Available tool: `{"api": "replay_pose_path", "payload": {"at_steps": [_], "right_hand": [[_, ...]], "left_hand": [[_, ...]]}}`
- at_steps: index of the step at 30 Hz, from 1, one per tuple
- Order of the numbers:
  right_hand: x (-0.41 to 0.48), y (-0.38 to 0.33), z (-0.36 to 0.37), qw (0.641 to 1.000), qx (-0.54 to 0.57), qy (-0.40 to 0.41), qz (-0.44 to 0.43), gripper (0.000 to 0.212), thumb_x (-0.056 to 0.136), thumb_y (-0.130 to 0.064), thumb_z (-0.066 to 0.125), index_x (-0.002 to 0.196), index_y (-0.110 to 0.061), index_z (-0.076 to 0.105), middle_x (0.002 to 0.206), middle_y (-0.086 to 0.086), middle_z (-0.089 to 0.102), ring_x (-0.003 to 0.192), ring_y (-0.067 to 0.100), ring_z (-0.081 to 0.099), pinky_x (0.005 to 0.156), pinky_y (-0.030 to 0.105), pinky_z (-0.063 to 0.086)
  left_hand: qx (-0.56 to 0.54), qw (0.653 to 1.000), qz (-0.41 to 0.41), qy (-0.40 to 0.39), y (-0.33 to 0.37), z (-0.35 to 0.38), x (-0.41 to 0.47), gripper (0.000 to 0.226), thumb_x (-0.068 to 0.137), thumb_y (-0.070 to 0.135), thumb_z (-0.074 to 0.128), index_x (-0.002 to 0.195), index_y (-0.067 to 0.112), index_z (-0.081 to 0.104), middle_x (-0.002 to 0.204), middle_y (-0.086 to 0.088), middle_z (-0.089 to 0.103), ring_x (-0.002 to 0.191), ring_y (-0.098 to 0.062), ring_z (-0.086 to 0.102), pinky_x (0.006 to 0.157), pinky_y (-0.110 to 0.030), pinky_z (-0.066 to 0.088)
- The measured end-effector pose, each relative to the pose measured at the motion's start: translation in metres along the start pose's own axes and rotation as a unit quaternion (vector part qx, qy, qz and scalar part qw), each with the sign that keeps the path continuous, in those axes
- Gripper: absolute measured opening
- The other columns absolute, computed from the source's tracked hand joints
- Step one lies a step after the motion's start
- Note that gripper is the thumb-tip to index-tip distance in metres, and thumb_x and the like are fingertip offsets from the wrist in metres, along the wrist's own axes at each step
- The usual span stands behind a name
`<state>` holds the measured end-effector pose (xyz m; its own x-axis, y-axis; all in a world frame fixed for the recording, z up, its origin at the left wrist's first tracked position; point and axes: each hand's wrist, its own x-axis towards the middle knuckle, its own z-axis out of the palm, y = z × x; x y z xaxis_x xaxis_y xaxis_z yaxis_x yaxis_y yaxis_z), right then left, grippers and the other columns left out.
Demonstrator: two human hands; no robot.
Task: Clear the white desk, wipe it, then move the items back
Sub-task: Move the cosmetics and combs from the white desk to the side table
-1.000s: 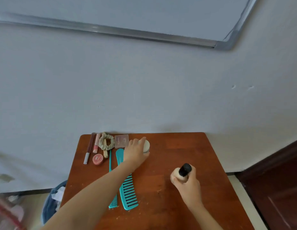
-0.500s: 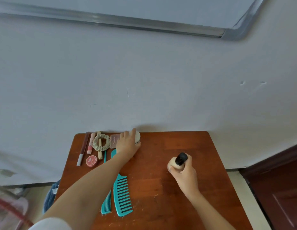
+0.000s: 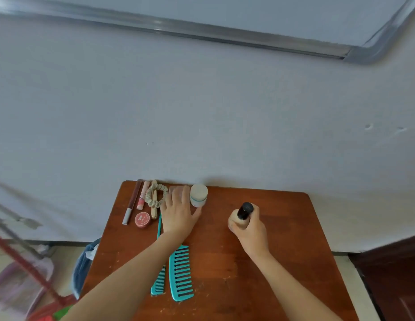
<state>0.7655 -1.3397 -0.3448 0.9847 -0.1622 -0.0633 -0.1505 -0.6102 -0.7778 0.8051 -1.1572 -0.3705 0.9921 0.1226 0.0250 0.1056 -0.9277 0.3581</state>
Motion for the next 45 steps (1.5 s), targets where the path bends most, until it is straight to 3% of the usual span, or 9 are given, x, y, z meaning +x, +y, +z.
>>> {"api": "replay_pose_path", "payload": {"at_steps": [5, 14, 17, 22, 28, 31, 35, 40, 45], "right_hand": [[0.039, -0.020, 0.028, 0.999, 0.013, -0.022, -0.025, 0.042, 0.083, -0.022, 0.065, 0.117, -0.016, 0.041, 0.081, -0.010, 0.052, 0.081, 0.017, 0.058, 0.066, 0.027, 0.042], [0.094, -0.031, 0.046, 0.995, 0.028, -0.075, -0.051, 0.042, 0.075, -0.002, 0.066, 0.107, -0.017, 0.043, 0.085, -0.010, 0.050, 0.084, 0.016, 0.052, 0.067, 0.025, 0.036], [0.098, -0.032, 0.050, 0.995, 0.034, -0.075, -0.053, 0.039, 0.077, -0.003, 0.064, 0.107, -0.016, 0.043, 0.085, -0.011, 0.050, 0.084, 0.015, 0.051, 0.066, 0.026, 0.036], [0.099, -0.035, 0.050, 0.994, 0.004, -0.093, -0.054, 0.025, 0.079, -0.003, 0.059, 0.100, -0.006, 0.048, 0.086, 0.011, 0.056, 0.086, 0.029, 0.058, 0.062, 0.034, 0.043], [0.074, -0.030, 0.043, 0.997, 0.019, -0.060, -0.047, 0.050, 0.077, 0.000, 0.063, 0.121, -0.009, 0.041, 0.108, 0.003, 0.051, 0.101, 0.026, 0.055, 0.076, 0.029, 0.041], [0.047, -0.017, 0.037, 0.997, -0.015, -0.063, -0.046, 0.062, 0.081, -0.005, 0.063, 0.134, -0.011, 0.033, 0.123, 0.011, 0.047, 0.109, 0.023, 0.051, 0.084, 0.026, 0.042], [0.012, 0.004, 0.034, 0.989, -0.087, -0.108, -0.051, 0.063, 0.086, -0.015, 0.059, 0.139, -0.017, 0.027, 0.136, 0.009, 0.040, 0.118, 0.020, 0.048, 0.092, 0.026, 0.043], [-0.018, 0.014, 0.019, 0.981, -0.141, -0.116, -0.067, 0.057, 0.088, -0.020, 0.056, 0.138, -0.020, 0.029, 0.130, 0.006, 0.044, 0.110, 0.016, 0.050, 0.085, 0.020, 0.041], [-0.049, 0.015, -0.020, 0.985, -0.169, -0.022, -0.027, 0.053, 0.089, -0.019, 0.056, 0.137, -0.018, 0.032, 0.135, 0.005, 0.043, 0.121, 0.017, 0.044, 0.097, 0.024, 0.039]], "left_hand": [[0.007, 0.995, -0.082, -0.059, -0.053, 0.006, -0.071, 0.064, 0.089, 0.051, 0.040, 0.143, 0.029, 0.015, 0.154, -0.002, 0.011, 0.142, -0.025, 0.008, 0.115, -0.043, 0.016], [0.063, 0.986, -0.098, -0.118, -0.082, 0.007, -0.109, 0.064, 0.089, 0.062, 0.023, 0.144, 0.034, 0.010, 0.155, 0.005, 0.007, 0.144, -0.021, 0.004, 0.116, -0.042, 0.004], [0.062, 0.987, -0.097, -0.109, -0.083, 0.006, -0.109, 0.061, 0.089, 0.061, 0.023, 0.144, 0.034, 0.013, 0.155, 0.005, 0.010, 0.143, -0.021, 0.005, 0.116, -0.042, 0.004], [0.056, 0.988, -0.098, -0.106, -0.084, 0.007, -0.109, 0.060, 0.090, 0.060, 0.023, 0.143, 0.035, 0.015, 0.155, 0.006, 0.011, 0.143, -0.020, 0.006, 0.116, -0.041, 0.004], [0.055, 0.989, -0.095, -0.100, -0.086, 0.008, -0.110, 0.060, 0.089, 0.062, 0.020, 0.143, 0.036, 0.015, 0.155, 0.007, 0.012, 0.143, -0.020, 0.007, 0.116, -0.041, 0.006], [0.052, 0.990, -0.092, -0.097, -0.087, 0.008, -0.110, 0.060, 0.089, 0.062, 0.020, 0.143, 0.035, 0.017, 0.154, 0.006, 0.014, 0.143, -0.020, 0.008, 0.116, -0.041, 0.006], [0.039, 0.991, -0.092, -0.084, -0.088, 0.008, -0.109, 0.059, 0.089, 0.061, 0.024, 0.142, 0.034, 0.023, 0.153, 0.004, 0.018, 0.142, -0.021, 0.012, 0.116, -0.042, 0.009], [0.036, 0.992, -0.093, -0.079, -0.086, 0.002, -0.105, 0.057, 0.089, 0.059, 0.030, 0.139, 0.031, 0.030, 0.150, 0.002, 0.027, 0.140, -0.022, 0.019, 0.114, -0.044, 0.017], [0.013, 0.999, 0.033, -0.028, -0.058, -0.016, -0.080, 0.050, 0.091, 0.048, 0.039, 0.134, 0.023, 0.042, 0.146, -0.003, 0.035, 0.136, -0.025, 0.027, 0.110, -0.044, 0.025]]}}
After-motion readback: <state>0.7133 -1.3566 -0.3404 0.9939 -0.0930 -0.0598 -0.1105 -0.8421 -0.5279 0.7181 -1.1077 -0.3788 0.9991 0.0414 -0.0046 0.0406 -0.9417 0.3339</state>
